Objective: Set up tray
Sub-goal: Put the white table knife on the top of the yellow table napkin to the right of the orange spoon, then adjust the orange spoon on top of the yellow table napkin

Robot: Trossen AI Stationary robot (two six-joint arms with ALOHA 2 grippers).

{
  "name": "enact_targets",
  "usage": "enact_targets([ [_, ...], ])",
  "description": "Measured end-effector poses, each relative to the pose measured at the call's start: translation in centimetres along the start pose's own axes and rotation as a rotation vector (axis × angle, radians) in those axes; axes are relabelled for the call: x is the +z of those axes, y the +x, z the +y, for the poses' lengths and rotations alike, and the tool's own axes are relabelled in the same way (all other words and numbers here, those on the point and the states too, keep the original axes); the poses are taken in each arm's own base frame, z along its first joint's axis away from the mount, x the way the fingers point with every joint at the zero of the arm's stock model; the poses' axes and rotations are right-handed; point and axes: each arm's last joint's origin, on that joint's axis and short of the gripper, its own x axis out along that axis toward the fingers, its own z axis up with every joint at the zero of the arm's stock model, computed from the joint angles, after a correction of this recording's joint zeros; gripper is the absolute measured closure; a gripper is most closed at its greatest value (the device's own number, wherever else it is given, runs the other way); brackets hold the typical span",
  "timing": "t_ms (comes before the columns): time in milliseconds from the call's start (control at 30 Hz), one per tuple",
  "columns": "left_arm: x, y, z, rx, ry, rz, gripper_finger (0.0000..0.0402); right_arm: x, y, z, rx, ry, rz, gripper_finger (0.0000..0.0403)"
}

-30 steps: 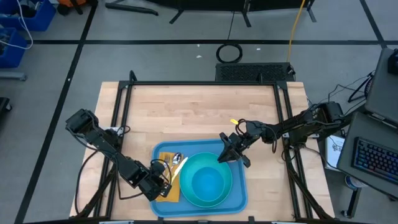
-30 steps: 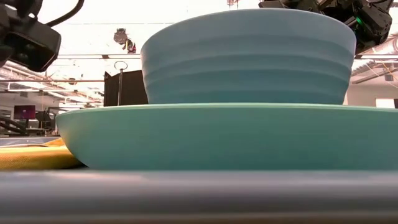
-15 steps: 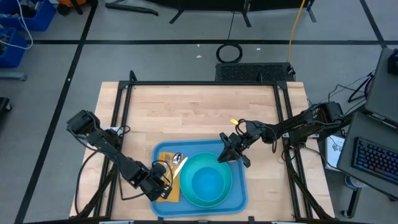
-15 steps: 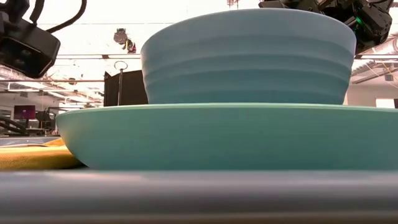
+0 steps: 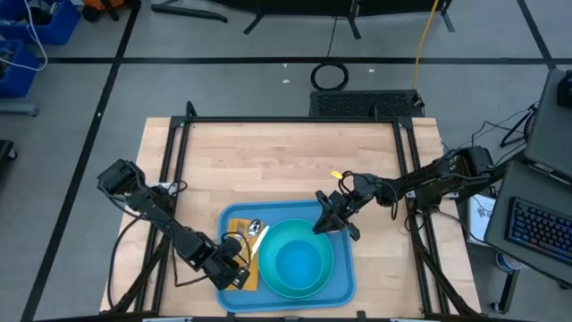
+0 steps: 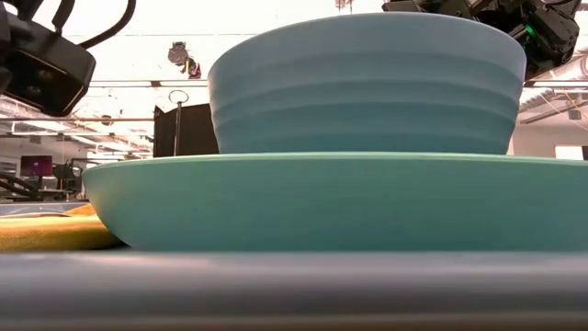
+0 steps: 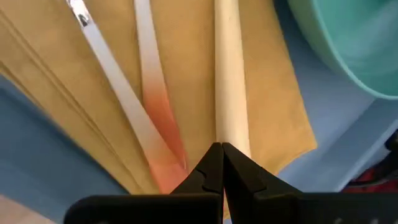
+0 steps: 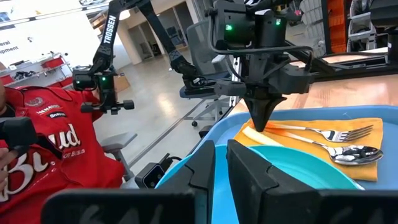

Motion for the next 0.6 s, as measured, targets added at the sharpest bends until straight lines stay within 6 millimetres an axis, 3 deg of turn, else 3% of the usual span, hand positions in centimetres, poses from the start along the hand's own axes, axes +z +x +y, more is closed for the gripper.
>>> enact_targets([
  [400, 0.5, -0.1, -0.3, -0.03, 0.094, -0.039, 0.0401, 0.0, 0.0, 0.0, 0.0, 0.0, 0.001, 0.0369],
  [600, 2.1, -0.8, 0.0, 0.031, 0.276, -0.187, 0.0401, -0.2, 0.0, -0.1, -0.005, -0.008, 0.015, 0.0369],
])
